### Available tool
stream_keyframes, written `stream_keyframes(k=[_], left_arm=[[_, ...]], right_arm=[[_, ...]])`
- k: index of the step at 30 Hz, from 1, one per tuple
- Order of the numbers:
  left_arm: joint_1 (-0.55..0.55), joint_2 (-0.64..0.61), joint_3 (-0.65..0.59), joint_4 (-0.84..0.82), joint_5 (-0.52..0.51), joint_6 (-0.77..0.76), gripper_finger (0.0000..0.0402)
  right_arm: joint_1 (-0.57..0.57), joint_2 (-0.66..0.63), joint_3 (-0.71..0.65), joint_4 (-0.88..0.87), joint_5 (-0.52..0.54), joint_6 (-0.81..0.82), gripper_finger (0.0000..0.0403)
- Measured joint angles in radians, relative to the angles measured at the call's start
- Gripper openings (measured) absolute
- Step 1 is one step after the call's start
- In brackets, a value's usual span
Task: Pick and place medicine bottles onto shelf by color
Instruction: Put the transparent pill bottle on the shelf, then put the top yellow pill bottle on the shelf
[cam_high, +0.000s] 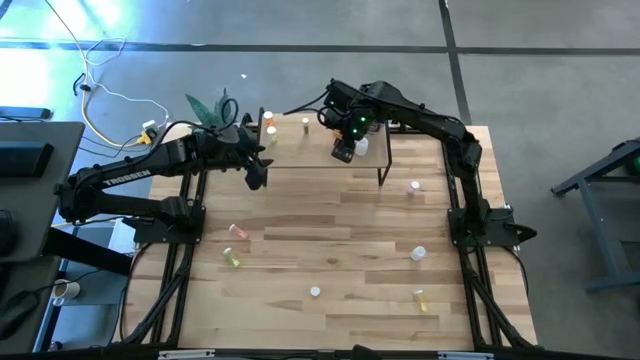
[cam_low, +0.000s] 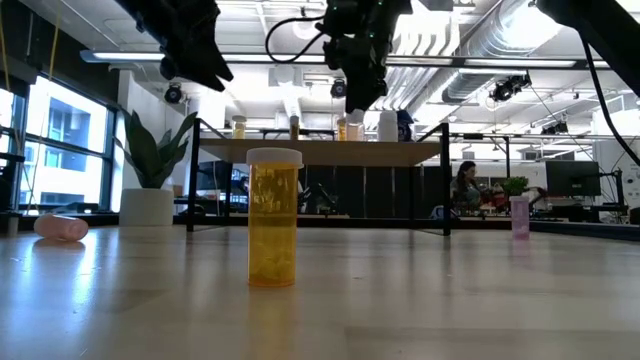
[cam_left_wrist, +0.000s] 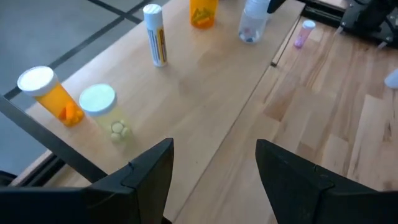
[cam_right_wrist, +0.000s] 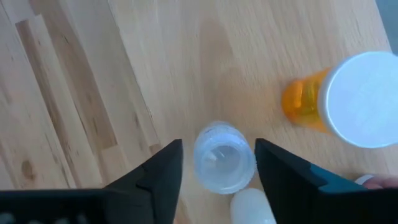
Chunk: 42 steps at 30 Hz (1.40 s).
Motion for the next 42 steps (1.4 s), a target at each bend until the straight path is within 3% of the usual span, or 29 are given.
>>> stream_keyframes(k=[6, 12, 16, 23, 30, 42], left_arm=[[0.000, 0.000, 0.000, -0.002, 0.008, -0.134, 0.0216], [-0.005, 0.000, 0.000, -0.073, 0.087, -0.289, 0.0216], [-0.049, 0.000, 0.000, -0.166, 0.080, -0.334, 0.0216], [-0.190, -0.001, 0.000, -0.263, -0.006, -0.450, 0.0216], [-0.362, -0.001, 0.000, -0.336, -0.085, -0.607, 0.0216], [-0.680, -0.001, 0.000, -0.489, -0.181, -1.146, 0.0216]], right_arm=[[-0.001, 0.000, 0.000, 0.003, 0.000, 0.050, 0.0230], [-0.001, 0.000, 0.000, 0.005, 0.000, 0.099, 0.0231], [-0.001, 0.000, 0.000, 0.021, 0.004, 0.133, 0.0225], [-0.001, 0.000, 0.012, 0.027, 0.072, 0.132, 0.0220], [-0.001, -0.002, 0.123, 0.036, 0.133, 0.137, 0.0220], [0.002, -0.003, 0.163, 0.035, 0.132, 0.186, 0.0220]])
